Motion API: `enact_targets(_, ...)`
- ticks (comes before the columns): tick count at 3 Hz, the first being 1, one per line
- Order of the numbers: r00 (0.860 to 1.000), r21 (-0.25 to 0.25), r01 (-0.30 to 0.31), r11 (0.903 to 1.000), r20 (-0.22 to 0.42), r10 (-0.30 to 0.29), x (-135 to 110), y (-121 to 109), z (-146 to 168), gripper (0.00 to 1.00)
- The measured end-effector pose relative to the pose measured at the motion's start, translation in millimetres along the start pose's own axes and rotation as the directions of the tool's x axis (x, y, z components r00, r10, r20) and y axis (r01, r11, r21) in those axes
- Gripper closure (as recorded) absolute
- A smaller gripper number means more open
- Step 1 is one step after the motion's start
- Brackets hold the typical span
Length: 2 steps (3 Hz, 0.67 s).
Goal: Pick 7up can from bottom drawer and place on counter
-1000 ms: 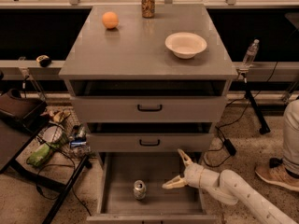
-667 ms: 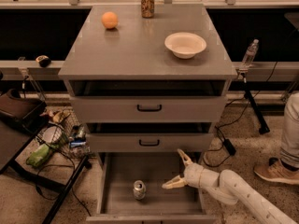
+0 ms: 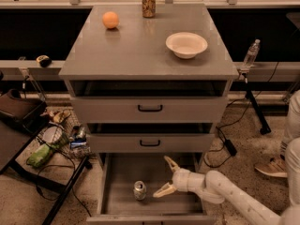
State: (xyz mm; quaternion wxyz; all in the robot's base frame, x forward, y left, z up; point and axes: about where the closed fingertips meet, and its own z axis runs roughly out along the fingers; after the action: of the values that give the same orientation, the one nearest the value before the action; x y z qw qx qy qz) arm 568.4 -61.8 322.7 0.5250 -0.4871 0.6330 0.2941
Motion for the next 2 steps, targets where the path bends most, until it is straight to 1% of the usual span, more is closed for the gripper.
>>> enact_targets(1, 1.000, -0.081, 0.016, 0.9966, -0.012, -0.017, 47, 32, 45, 0.00)
enact_targets(2, 1.000, -0.135, -0.009, 0.9909, -0.011, 0.007, 81, 49, 80, 0.00)
